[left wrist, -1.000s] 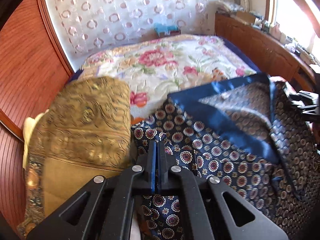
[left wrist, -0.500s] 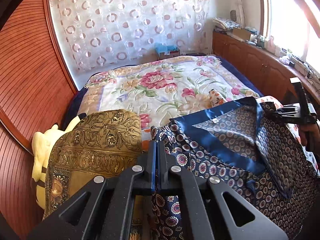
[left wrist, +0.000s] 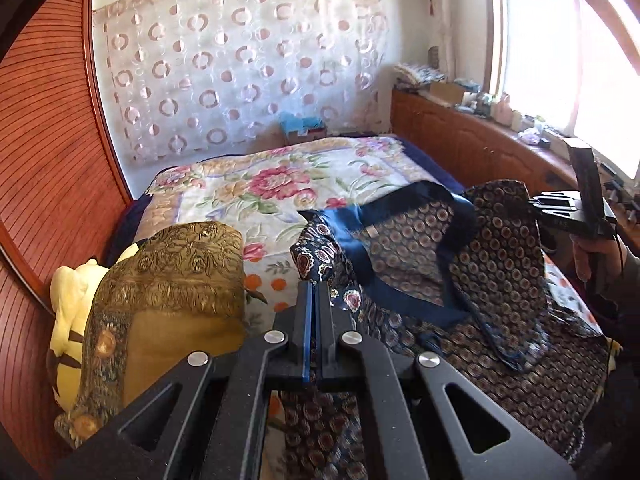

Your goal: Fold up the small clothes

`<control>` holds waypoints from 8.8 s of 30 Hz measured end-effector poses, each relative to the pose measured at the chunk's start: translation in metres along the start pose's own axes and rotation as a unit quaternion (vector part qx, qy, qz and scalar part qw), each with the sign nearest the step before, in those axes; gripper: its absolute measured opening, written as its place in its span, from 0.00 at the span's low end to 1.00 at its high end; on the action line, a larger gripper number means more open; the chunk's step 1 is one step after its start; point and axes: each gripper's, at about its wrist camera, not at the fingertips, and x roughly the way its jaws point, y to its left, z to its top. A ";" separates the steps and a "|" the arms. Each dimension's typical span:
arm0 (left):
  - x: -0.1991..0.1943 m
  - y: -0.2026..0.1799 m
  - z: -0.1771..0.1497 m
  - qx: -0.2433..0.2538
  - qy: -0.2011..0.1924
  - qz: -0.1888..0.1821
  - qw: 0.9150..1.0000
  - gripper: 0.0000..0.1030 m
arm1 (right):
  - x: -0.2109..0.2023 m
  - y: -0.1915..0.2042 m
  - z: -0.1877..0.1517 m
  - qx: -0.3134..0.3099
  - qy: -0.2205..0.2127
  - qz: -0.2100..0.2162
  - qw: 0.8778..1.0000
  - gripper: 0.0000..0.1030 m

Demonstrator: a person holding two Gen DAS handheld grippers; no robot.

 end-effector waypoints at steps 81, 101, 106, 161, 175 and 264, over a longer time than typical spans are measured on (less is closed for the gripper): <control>-0.051 -0.003 -0.171 -0.064 0.054 0.023 0.996 0.78 | -0.193 0.062 -0.186 0.013 0.013 -0.037 0.999 0.60; -0.006 0.025 -0.192 -0.072 0.101 0.038 0.991 0.78 | -0.114 0.024 -0.184 0.043 0.093 -0.052 0.993 0.62; -0.008 0.026 -0.191 -0.074 0.095 0.029 0.992 0.71 | -0.116 0.027 -0.192 0.032 0.094 -0.054 0.994 0.62; 0.057 0.032 -0.003 -0.035 0.020 0.000 0.999 0.70 | -0.121 -0.064 -0.047 0.060 0.010 -0.147 0.987 0.32; 0.031 0.006 -0.077 -0.018 0.056 0.005 0.998 0.73 | -0.162 -0.063 -0.129 0.069 0.021 -0.076 0.994 0.46; -0.029 -0.009 -0.165 -0.059 0.077 -0.051 0.994 0.04 | -0.263 -0.102 -0.195 0.069 0.031 -0.071 0.995 0.03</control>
